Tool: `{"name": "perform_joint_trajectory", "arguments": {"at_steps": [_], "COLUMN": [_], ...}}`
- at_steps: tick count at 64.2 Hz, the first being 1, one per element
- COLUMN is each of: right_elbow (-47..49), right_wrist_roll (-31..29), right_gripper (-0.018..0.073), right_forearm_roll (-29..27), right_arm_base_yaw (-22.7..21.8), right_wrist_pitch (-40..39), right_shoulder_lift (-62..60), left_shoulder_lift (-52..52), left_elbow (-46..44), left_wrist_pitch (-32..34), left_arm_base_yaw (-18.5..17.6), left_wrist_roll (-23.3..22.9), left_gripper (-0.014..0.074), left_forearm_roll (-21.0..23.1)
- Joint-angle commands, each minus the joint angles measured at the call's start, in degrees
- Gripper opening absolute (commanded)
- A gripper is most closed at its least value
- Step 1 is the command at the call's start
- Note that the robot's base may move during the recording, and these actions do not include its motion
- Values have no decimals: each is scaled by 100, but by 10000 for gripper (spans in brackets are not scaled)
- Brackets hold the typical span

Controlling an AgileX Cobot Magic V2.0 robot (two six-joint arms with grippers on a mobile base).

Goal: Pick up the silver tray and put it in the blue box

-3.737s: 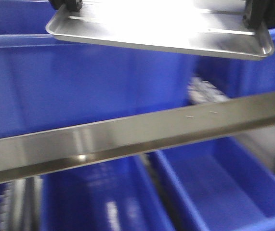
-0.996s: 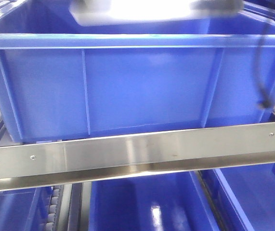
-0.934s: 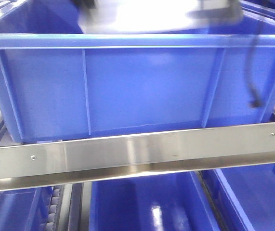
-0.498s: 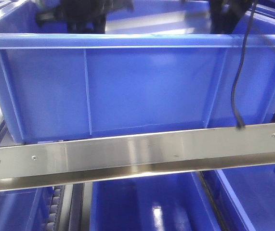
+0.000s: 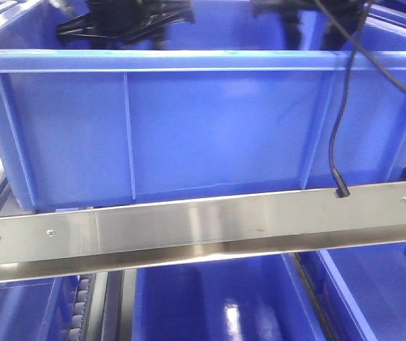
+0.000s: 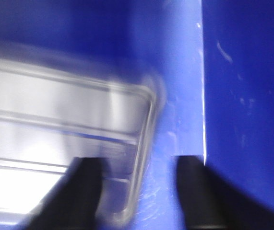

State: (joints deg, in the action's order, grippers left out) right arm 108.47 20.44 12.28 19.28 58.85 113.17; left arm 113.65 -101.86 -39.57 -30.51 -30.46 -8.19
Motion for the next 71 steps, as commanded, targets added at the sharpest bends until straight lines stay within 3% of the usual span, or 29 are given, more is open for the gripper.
{"name": "perform_joint_trajectory", "arguments": {"at_steps": [1, 21, 27, 38, 41, 45, 53, 71], "right_elbow": [231, 231, 224, -69, -301, -691, -1672, -4531], "right_wrist_roll": [-59, -59, -66, -296, -302, -302, -302, -340], "right_gripper": [509, 476, 358, 95, 43, 52, 52, 52], "right_forearm_roll": [102, 102, 102, 114, 145, 206, 260, 286], "right_arm_base_yaw": [10, 37, 65, 151, 181, 216, 216, 216], "right_wrist_pitch": [-268, 128, 428, 801, 687, 467, -92, -1796], "right_shoulder_lift": [-398, -1109, -1441, -2070, -2300, -2638, -3421, -5659], "left_shoulder_lift": [-365, -854, -1249, -2028, -2206, -2499, -2962, -4385], "left_elbow": [-207, -678, -710, -612, -484, -225, 441, 2516], "left_wrist_pitch": [369, -494, -662, -1526, -1596, -1637, -1625, -689], "left_arm_base_yaw": [-9, -194, -394, -902, -1020, -1174, -1378, -1869], "left_wrist_roll": [25, 33, 33, 200, 200, 200, 200, 335], "left_gripper": [523, 511, 451, 227, 167, 73, -113, -94], "left_forearm_roll": [-12, 38, -125, -373, -558, -814, -801, -843]}}
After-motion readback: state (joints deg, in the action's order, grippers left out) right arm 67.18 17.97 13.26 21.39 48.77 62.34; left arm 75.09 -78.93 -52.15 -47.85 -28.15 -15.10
